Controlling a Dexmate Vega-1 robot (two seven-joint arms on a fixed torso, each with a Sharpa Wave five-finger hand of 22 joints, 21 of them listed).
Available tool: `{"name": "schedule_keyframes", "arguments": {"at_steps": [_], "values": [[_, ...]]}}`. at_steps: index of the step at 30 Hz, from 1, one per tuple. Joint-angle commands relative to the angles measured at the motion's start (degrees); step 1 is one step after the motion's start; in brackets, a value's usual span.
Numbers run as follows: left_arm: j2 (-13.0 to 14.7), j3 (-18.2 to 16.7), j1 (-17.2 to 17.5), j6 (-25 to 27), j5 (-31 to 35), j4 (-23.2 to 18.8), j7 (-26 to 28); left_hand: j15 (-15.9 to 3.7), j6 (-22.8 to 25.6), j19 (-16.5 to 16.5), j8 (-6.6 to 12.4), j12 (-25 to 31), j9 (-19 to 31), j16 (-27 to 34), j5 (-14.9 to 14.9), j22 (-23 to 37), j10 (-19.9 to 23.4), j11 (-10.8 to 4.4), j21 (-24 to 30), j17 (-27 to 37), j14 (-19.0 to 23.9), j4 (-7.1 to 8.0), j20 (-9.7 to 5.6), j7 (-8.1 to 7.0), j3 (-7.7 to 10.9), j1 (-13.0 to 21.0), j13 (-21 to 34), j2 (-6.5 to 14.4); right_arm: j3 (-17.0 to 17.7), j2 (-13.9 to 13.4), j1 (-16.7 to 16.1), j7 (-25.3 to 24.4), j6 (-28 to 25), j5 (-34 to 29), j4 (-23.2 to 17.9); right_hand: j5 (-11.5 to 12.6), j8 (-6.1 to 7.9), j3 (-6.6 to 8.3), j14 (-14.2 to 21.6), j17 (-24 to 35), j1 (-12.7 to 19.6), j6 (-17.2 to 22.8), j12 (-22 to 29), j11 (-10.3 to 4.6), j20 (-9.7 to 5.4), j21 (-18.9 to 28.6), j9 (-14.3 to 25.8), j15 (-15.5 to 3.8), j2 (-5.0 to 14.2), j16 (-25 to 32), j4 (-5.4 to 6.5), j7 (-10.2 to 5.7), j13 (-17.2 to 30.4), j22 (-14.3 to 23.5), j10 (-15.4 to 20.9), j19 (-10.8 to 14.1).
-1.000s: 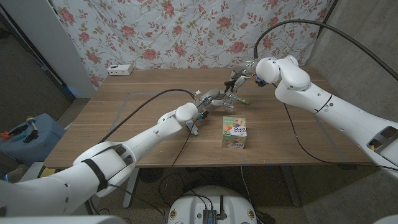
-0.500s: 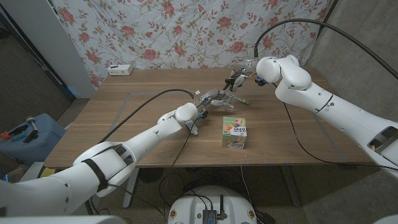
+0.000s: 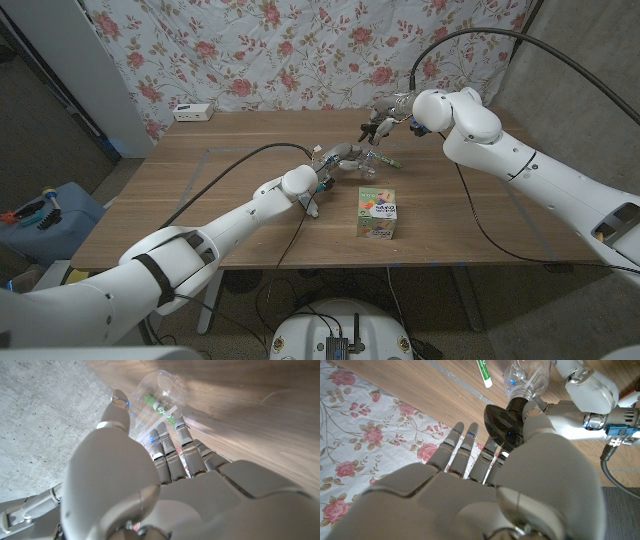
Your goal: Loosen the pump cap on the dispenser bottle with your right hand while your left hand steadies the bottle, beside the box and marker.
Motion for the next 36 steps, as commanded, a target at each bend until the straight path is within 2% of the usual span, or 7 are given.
{"name": "schedule_keyframes", "arguments": {"at_steps": [1,36], "values": [[-0.10,0.01,-0.05,-0.09,-0.07,0.14,0.11,-5.49,4.72,0.34,0.18,0.26,0.26,0.32,0.55,0.12,3.61,-2.86,0.06,0.14,0.87,3.57,-3.78,-1.30,3.84,-4.94,12.73,7.37,-0.16,-0.19,0.24,-0.19,-0.46,0.20,-0.30,-0.16,0.30,0.35,0.39,0.28,0.29,0.57,0.09,-0.41,0.05,0.22,0.28,-9.34,0.34,0.10,-0.19,-0.08,0.15,0.13,1.24,0.30],[-0.09,-0.18,0.32,-0.74,0.12,0.49,1.27,-5.41,4.69,0.26,0.06,0.18,0.29,0.33,0.54,0.12,3.68,-2.93,0.02,0.19,0.83,3.61,-3.72,-1.53,3.88,-4.95,12.82,7.45,1.29,-1.44,1.16,2.64,-3.19,0.62,-4.80,-0.39,-0.09,0.41,0.57,0.14,0.53,1.04,-0.52,-0.40,0.48,0.06,0.27,-9.38,0.34,-0.36,-0.46,-0.08,0.10,0.13,1.69,0.26]]}}
